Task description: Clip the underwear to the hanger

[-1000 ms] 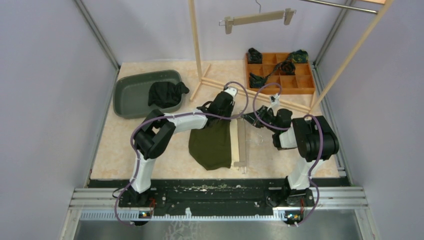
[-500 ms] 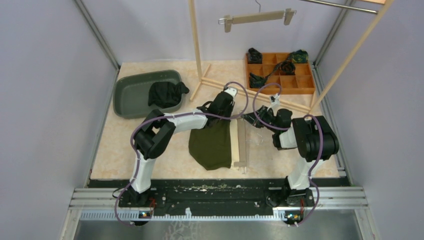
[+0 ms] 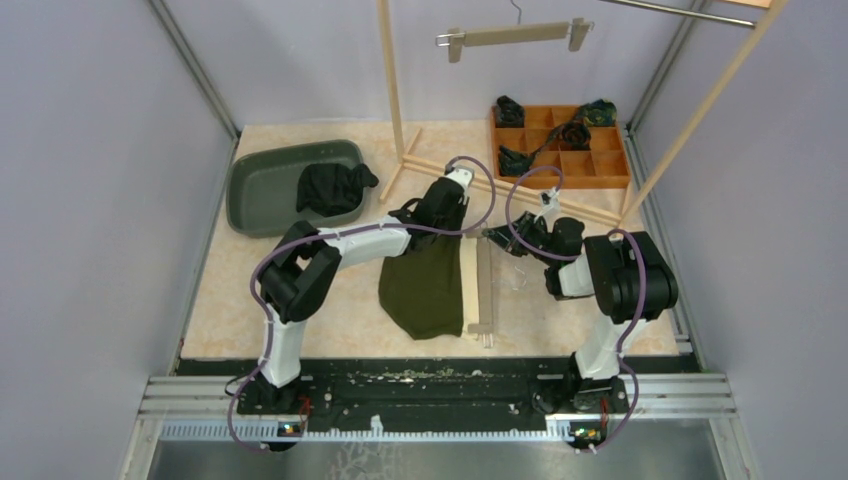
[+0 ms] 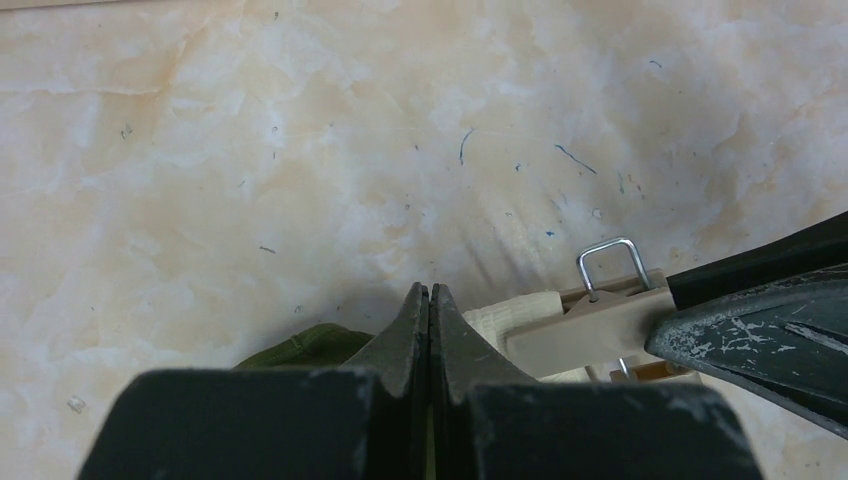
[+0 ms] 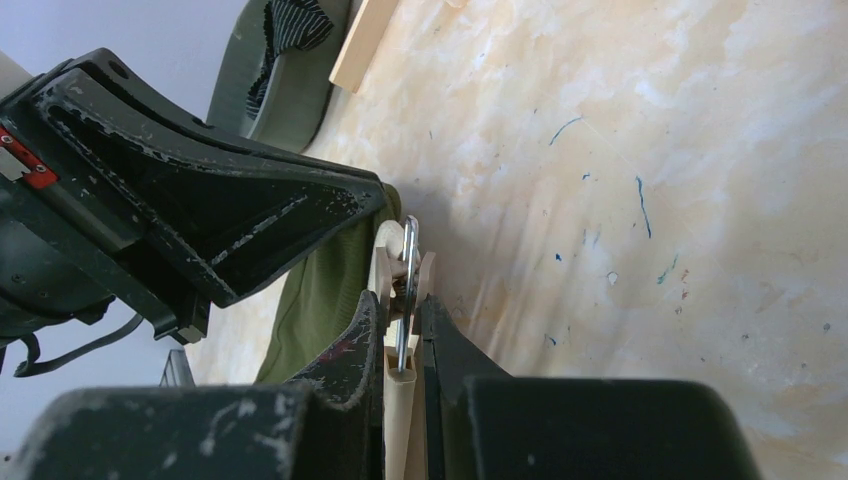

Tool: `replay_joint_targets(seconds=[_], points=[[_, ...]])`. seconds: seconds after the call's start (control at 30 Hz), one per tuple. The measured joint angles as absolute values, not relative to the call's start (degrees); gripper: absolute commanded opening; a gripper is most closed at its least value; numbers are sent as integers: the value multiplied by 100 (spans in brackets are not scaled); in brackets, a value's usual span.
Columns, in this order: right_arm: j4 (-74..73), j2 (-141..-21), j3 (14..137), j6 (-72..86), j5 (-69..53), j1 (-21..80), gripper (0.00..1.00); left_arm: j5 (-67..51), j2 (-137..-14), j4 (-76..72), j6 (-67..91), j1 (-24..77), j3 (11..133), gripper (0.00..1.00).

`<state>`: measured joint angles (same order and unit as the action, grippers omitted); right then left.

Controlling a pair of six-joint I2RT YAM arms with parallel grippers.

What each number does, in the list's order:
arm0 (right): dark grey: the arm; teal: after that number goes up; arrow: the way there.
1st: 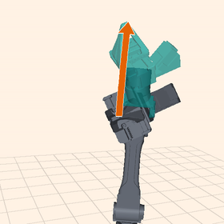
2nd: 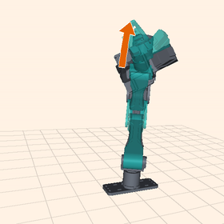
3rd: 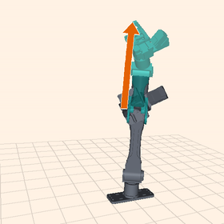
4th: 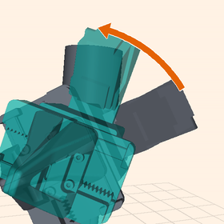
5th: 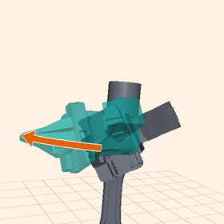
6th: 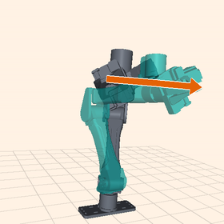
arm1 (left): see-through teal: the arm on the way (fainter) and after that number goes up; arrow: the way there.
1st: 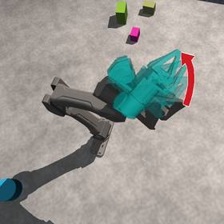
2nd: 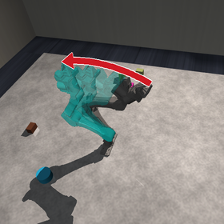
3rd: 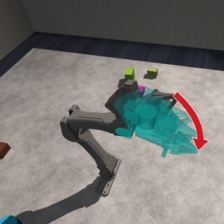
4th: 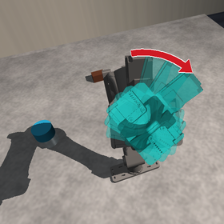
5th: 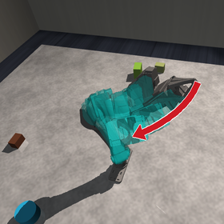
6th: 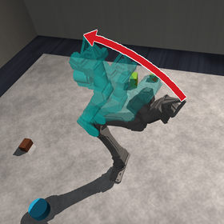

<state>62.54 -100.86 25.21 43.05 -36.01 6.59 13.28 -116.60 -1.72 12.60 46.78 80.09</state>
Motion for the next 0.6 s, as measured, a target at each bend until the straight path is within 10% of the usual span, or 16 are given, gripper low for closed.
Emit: replay_joint_targets(seconds=[0.2, 0.27, 0.4, 0.6], points=[[6254, -10086, 2521, 4305, -3605, 659, 0, 1321, -11644, -167, 1288, 4678, 8009, 0], [6257, -10086, 2521, 4305, -3607, 659, 17, 1321, -11644, -169, 1304, 4678, 8009, 0], [6283, -10086, 2521, 4305, -3640, 659, 82, 1321, -11644, -169, 1304, 4678, 8009, 0], [6418, -10088, 2517, 4300, -3736, 650, 89, 1372, -11644, -169, 1302, 4676, 8009, 0]])
